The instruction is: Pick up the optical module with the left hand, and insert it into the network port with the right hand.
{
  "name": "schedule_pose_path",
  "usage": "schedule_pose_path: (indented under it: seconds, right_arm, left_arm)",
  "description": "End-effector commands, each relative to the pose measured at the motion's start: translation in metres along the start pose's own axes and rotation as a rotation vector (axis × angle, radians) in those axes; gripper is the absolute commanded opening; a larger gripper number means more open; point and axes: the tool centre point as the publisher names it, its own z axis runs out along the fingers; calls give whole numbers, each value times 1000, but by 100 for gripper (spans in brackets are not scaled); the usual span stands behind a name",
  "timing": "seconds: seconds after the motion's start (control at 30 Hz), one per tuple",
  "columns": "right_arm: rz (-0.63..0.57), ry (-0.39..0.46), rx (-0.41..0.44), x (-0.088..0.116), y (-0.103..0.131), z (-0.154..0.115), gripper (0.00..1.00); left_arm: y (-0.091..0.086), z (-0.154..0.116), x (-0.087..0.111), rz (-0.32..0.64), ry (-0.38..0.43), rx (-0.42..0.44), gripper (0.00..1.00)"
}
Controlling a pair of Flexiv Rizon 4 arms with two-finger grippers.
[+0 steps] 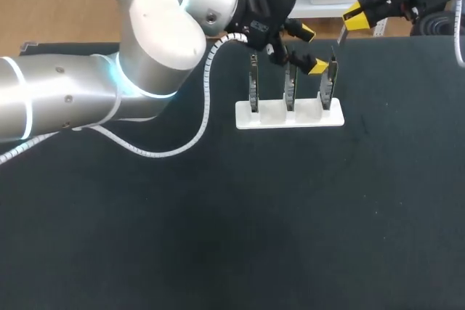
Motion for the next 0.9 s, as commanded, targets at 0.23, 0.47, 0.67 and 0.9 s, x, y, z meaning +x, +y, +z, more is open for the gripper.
schedule_pose_path:
  seconds: [0.23,0.47,0.67,0.9]
  right_arm:
    - [3,6,-3,0,-2,-4,0]
    - [7,9,-6,0,-3,-5,0]
    - [16,9,-2,2,-2,-5,0]
    - [18,15,-3,2,-3,-5,0]
  left_arm:
    - [7,10,-3,2,13,21,100]
    - [7,15,0,2,26,36,100]
    - [9,15,4,-3,31,38,100]
    - [10,15,7,-11,36,36,100]
